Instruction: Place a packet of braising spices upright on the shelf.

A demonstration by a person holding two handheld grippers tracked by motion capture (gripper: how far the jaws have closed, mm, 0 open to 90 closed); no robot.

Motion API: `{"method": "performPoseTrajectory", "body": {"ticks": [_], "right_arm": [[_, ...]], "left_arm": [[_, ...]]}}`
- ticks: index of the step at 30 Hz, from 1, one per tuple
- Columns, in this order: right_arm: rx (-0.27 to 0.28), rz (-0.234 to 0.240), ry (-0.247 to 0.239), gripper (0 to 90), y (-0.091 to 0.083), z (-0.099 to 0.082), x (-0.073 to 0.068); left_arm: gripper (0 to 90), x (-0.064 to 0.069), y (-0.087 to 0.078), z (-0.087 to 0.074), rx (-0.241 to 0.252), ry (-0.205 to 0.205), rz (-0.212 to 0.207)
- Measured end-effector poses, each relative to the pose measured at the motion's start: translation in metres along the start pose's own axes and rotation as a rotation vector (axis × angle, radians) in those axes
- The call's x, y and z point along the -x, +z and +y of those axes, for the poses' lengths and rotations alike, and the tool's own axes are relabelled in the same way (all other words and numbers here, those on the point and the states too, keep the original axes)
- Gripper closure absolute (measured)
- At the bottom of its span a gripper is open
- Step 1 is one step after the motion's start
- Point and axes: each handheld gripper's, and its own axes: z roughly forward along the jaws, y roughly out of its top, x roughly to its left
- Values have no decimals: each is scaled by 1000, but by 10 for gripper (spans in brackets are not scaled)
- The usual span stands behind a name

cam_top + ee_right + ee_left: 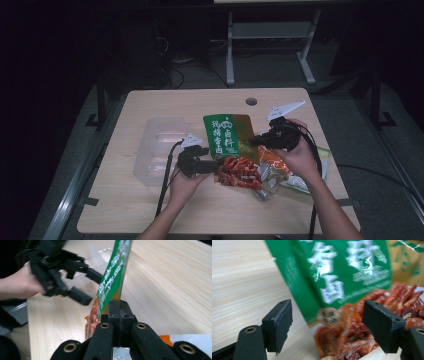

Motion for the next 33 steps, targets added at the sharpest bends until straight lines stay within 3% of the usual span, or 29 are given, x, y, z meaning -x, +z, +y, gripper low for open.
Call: {"method": "performPoseTrajectory", "body": {"ticks": [2, 5, 9, 11, 14, 20, 24, 30, 33], "right_arm": [[10, 8, -26, 900, -5, -3, -4], [17, 12, -46, 900, -10, -8, -7], [35, 37, -41, 900, -13, -15, -6], [41, 41, -34, 900, -13, -18, -5], [50, 44, -20, 900, -13, -21, -3], [70, 62, 10, 900, -16, -28, 2], [78, 67, 22, 899, -14, -29, 1], [68, 69, 53, 890, -9, -37, 3], [46, 71, 75, 840, -4, -41, 4]], "left_arm": [[237, 0, 2, -1, -3, -5, -5], [231, 0, 7, -2, -9, -28, -50], [283, -5, 15, -3, -16, -72, -164], [371, -7, 18, -3, -14, -97, -231], [466, -4, 16, -3, -8, -73, -221], [687, -6, 9, -3, 11, -61, -254], [793, -3, 4, -4, 13, -41, -244], [820, -2, 2, -9, 10, -33, -231], [824, 0, 1, -10, 8, -6, -225]]}}
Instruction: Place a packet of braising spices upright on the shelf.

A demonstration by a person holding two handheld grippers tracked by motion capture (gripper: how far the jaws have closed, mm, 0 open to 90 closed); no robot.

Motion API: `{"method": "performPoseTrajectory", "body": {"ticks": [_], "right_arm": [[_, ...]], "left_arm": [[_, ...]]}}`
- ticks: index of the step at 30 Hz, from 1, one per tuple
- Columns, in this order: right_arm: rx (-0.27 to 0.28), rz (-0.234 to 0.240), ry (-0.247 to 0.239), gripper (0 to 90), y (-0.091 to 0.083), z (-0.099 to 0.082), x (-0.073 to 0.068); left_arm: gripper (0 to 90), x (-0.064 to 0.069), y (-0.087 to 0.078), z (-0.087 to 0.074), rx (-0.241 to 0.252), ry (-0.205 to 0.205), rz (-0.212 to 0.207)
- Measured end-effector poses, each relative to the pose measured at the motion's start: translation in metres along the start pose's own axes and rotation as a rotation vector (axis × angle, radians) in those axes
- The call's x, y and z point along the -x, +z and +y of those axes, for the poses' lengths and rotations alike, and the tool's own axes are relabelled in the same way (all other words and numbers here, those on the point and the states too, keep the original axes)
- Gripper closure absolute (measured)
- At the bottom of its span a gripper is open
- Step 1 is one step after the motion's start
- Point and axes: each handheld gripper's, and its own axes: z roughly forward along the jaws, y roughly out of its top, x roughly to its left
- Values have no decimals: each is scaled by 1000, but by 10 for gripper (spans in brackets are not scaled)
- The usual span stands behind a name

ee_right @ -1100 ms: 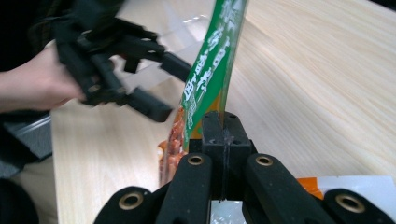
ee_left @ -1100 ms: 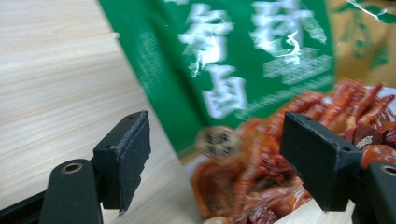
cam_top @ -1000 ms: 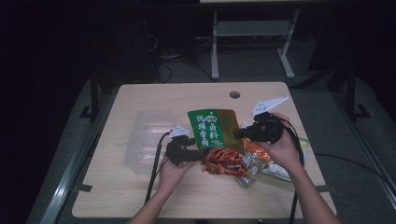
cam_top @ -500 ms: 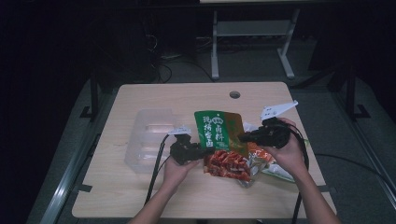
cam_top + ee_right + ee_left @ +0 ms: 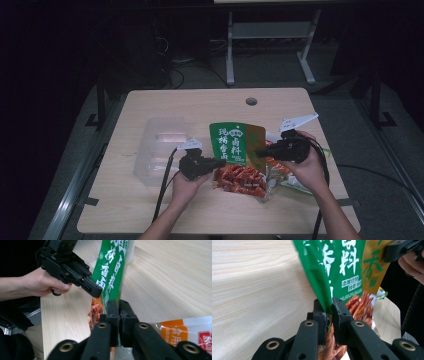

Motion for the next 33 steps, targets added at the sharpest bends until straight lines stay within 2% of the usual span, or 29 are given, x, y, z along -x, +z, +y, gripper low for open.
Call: {"method": "performPoseTrajectory", "body": {"ticks": [2, 6, 9, 15, 19, 23, 26, 28, 29, 30, 33], "right_arm": [[-11, -3, -5, 828, 3, -1, 0], [-27, 14, 17, 771, 11, -4, 1], [-48, 37, 52, 731, 18, -8, 3], [-74, 36, 74, 705, 27, -7, 2], [-114, 24, 94, 733, 35, -8, 2], [-137, 8, 87, 879, 40, -10, -1], [-118, 33, 92, 894, 39, -10, -2], [-102, 45, 85, 896, 36, -9, -5], [-76, 56, 76, 897, 32, -8, -9], [-76, 56, 76, 898, 32, -8, -9], [-29, 70, 62, 899, 25, -6, -18]], "left_arm": [[823, 3, 1, -1, -8, 21, 17], [823, 4, 0, -5, -2, 0, 24], [821, 4, -2, -7, -7, 11, 36], [822, 5, -5, -11, -11, 23, 49], [822, 7, -6, -12, -14, 42, 53], [817, 10, -8, -13, -27, 57, 60], [789, 11, -11, -14, -22, 68, 63], [731, 14, -15, -13, -23, 72, 73], [684, 15, -17, -13, -23, 79, 78], [684, 18, -20, -13, -19, 85, 83], [616, 25, -25, -13, -22, 126, 107]]}}
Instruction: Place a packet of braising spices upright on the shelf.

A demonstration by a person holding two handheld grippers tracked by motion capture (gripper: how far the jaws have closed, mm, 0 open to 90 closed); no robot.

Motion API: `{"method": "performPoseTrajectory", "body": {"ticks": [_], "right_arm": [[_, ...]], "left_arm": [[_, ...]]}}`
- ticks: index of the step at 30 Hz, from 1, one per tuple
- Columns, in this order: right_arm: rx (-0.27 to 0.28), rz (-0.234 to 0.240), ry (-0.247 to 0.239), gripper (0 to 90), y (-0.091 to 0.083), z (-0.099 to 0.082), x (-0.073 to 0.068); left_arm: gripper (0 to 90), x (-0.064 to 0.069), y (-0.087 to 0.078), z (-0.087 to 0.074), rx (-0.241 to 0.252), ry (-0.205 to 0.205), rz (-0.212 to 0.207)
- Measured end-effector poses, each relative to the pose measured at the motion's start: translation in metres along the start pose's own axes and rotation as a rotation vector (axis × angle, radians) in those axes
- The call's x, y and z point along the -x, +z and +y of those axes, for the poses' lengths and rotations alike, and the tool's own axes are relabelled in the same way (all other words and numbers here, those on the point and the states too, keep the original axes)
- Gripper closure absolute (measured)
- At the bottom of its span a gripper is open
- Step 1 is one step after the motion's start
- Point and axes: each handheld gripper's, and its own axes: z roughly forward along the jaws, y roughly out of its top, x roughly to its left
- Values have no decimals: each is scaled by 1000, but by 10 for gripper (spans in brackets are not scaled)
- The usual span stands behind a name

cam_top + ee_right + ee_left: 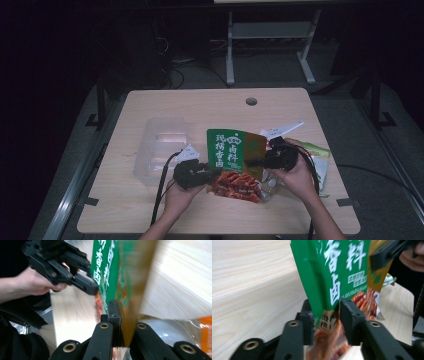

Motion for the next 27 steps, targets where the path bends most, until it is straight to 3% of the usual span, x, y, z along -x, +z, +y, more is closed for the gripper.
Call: {"method": "performPoseTrajectory", "body": {"ticks": [6, 9, 12, 14, 18, 22, 27], "right_arm": [[22, -27, -67, 900, -8, 6, -22], [27, -34, -82, 900, -10, 9, -26], [32, -44, -93, 900, -14, 12, -29], [46, -48, -88, 900, -18, 14, -30], [63, -55, -81, 900, -25, 21, -31], [77, -60, -81, 900, -27, 27, -33], [75, -77, -85, 900, -26, 34, -32]], "left_arm": [[529, 7, -10, -2, -7, 32, 26], [505, 9, -13, -6, -4, 26, 26], [426, 13, -16, -9, -12, 30, 26], [406, 17, -18, -10, -23, 64, 44], [375, 20, -22, -13, -33, 82, 59], [368, 23, -24, -17, -36, 117, 59], [364, 25, -23, -21, -39, 127, 49]]}}
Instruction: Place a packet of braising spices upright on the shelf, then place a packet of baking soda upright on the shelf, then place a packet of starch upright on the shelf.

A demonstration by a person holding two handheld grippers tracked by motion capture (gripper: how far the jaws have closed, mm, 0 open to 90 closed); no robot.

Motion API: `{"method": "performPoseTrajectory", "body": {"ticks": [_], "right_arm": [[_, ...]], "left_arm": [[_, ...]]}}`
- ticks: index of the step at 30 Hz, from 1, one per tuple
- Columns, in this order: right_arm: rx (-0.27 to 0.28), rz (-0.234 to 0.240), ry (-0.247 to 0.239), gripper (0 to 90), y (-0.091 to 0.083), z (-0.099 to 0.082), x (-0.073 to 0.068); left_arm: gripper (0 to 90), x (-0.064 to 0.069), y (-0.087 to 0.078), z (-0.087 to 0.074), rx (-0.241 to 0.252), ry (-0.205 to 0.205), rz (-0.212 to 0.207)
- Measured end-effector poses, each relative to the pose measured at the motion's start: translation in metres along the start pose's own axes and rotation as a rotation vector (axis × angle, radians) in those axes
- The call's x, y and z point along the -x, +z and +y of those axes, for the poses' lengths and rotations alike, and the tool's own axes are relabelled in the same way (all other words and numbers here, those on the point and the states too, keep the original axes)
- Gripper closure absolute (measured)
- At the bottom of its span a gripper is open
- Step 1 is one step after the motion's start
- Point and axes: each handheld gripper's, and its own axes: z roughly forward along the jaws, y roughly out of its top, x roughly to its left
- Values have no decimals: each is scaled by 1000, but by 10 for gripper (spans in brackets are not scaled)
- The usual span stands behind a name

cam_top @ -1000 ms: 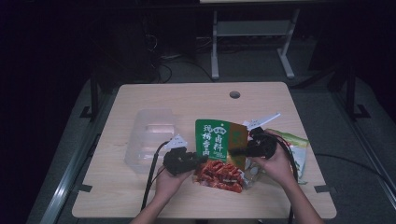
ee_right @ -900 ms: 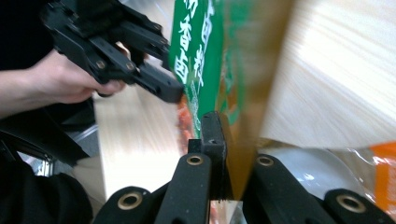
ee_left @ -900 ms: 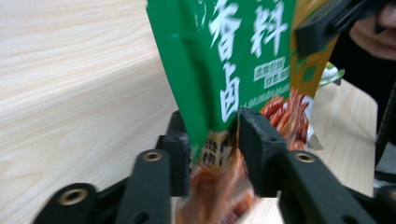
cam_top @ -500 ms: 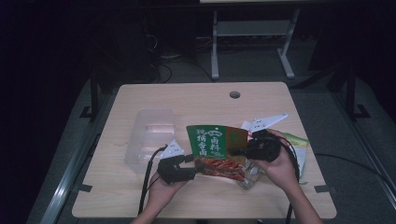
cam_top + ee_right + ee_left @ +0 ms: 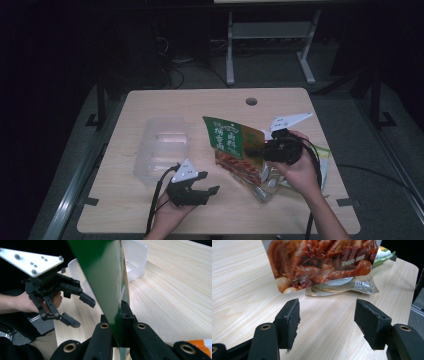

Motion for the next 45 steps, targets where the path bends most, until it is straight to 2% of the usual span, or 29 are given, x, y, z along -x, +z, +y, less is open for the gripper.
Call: {"method": "performPoseTrajectory", "body": {"ticks": [3, 8, 11, 13, 17, 27, 45], "right_arm": [[-3, 1, 3, 900, 1, 6, 1], [4, -2, -10, 900, 2, 13, -1], [0, -9, -16, 900, 3, 19, -1], [1, -13, -20, 900, 4, 23, 0], [5, -14, -23, 900, 7, 32, 2], [-2, -22, -41, 900, 23, 52, 5], [-11, 8, -86, 900, 49, 84, 0]], "left_arm": [[364, 1, -1, -1, 4, 14, 2], [360, 2, -1, -2, 21, 11, -17], [359, 3, -2, -2, 26, 37, -19], [354, 4, -3, -4, 30, 38, -30], [343, 4, -4, -7, 12, 67, -38], [342, 3, -6, -8, 3, 68, -42], [311, 8, -3, -9, -9, 81, -37]]}}
